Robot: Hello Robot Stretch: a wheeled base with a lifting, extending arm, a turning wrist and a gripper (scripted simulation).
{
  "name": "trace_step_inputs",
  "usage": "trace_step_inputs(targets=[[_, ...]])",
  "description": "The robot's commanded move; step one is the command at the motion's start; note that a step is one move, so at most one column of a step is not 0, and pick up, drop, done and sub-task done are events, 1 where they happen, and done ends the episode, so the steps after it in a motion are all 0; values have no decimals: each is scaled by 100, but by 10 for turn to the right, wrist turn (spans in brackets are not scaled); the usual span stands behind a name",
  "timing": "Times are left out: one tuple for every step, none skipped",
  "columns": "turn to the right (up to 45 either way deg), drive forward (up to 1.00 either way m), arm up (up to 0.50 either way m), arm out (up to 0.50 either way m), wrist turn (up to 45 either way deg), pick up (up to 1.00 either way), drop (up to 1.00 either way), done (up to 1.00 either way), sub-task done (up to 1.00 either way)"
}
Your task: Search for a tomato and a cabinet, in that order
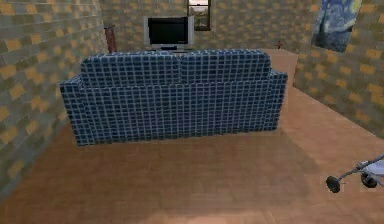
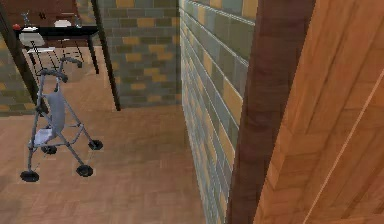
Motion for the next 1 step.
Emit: trace_step_inputs(targets=[[-60, 0, 0, 0, 0, 0, 0, 0, 0]])
